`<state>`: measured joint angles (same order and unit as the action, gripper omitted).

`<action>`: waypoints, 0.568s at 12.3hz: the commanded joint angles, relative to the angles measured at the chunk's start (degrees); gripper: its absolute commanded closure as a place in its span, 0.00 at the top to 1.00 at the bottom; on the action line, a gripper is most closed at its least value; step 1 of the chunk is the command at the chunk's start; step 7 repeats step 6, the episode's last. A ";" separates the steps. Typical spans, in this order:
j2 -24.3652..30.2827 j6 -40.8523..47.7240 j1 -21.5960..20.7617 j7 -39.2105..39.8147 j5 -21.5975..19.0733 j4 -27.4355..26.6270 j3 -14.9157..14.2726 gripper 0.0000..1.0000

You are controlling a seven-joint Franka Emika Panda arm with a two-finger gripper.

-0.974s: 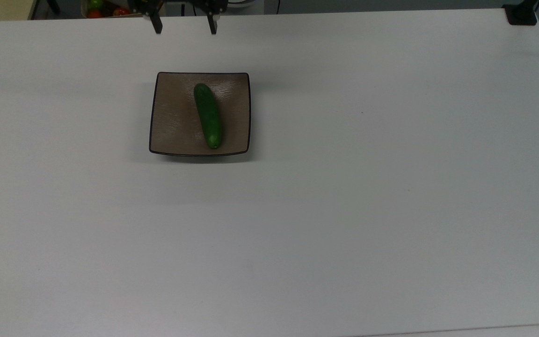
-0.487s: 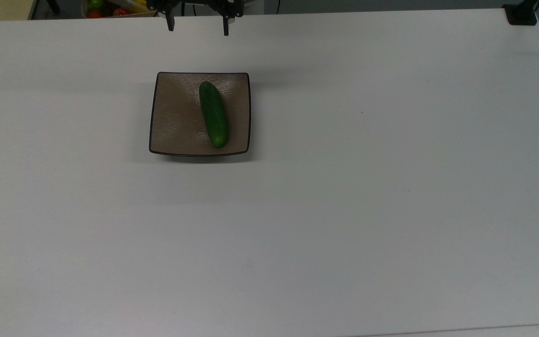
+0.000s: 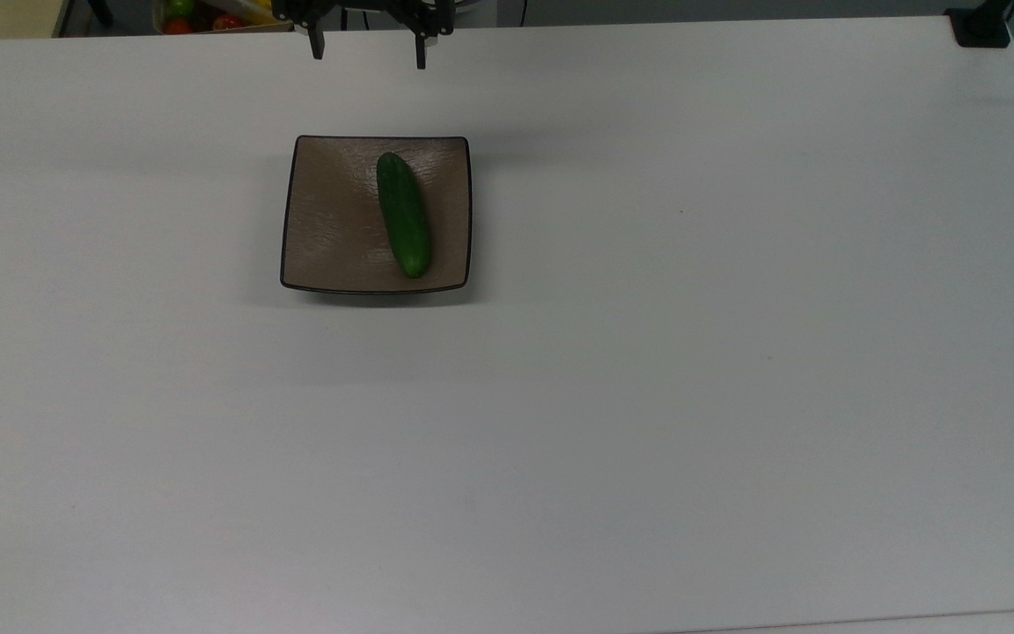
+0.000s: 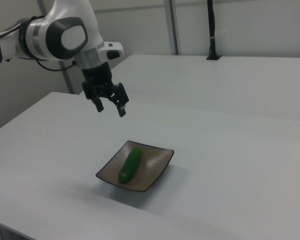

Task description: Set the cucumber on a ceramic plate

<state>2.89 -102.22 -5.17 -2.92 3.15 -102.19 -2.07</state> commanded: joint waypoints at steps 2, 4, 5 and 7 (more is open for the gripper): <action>-0.95 -0.26 1.57 -0.51 0.02 0.15 1.98 1.00; -1.13 -0.26 1.57 -1.12 -0.42 0.50 1.98 1.00; -1.04 0.18 1.57 -1.12 -0.42 0.50 1.98 1.00; -1.04 0.27 1.48 -0.86 -0.51 0.50 1.98 1.00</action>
